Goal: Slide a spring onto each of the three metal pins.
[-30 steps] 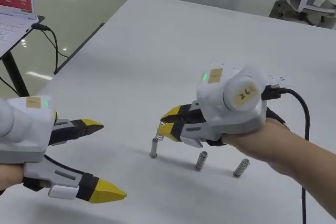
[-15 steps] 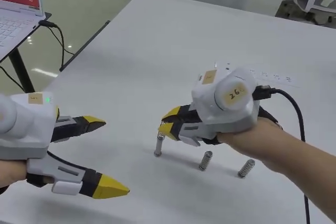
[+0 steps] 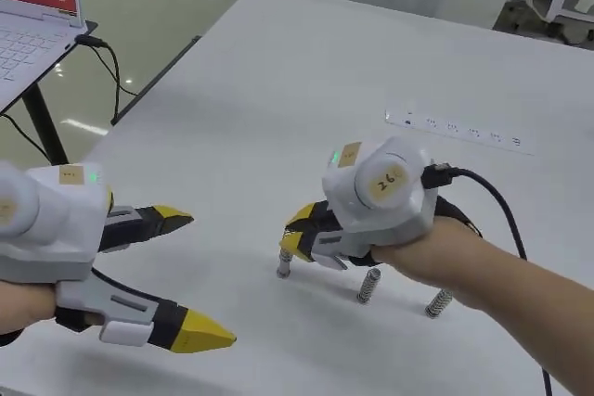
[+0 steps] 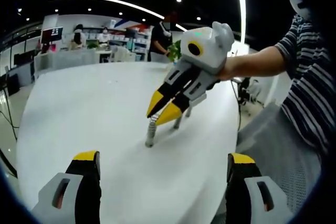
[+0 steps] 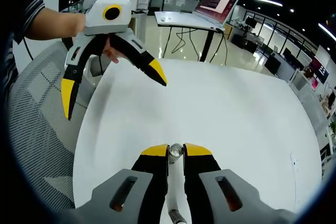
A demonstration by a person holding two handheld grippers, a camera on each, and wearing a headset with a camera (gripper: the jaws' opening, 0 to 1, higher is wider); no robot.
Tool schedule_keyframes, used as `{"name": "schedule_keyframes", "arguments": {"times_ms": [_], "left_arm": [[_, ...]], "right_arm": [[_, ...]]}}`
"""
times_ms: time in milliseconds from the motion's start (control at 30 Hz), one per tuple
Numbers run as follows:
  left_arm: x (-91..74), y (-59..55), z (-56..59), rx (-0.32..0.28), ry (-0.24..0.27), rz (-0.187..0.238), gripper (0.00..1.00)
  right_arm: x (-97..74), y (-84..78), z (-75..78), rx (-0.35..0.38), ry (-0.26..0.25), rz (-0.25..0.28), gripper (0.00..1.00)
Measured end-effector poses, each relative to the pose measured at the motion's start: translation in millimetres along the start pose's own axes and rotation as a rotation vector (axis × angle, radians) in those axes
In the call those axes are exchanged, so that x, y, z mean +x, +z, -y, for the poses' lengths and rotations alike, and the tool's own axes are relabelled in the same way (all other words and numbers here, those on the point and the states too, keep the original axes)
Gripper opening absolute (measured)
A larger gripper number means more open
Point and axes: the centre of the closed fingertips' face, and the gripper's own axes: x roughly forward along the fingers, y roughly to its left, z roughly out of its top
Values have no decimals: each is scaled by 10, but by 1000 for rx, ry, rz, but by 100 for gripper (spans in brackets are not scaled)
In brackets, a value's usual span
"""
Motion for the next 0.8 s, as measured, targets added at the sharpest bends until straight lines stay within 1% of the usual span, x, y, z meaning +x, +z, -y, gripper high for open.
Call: {"name": "schedule_keyframes", "arguments": {"times_ms": [67,167,200,267,333,367,400,467,533,800], "left_arm": [[3,1,12,-1,-2,0,98],[5,-1,16,-3,-2,1,98],[5,-1,17,-4,-2,1,98],[5,3,14,-6,0,3,98],[7,5,12,-7,1,5,98],[9,5,13,-8,1,5,98],[13,3,16,-8,0,4,98],[23,2,21,-8,-2,2,98],[36,2,26,-7,-3,-2,98],[64,58,57,-1,-14,1,97]], "right_arm": [[47,-47,-22,0,6,-14,7],[92,-87,-36,-3,8,-23,7],[111,-116,-42,7,9,-29,7],[125,-153,-41,11,-1,-38,7],[144,-186,-74,1,4,-43,8],[140,-143,-63,0,-3,-17,8],[136,-157,-62,10,-1,-24,8],[136,-153,-58,10,-2,-21,8],[139,-150,-60,-4,-1,-25,8],[147,-136,-73,-10,3,-30,8]]}}
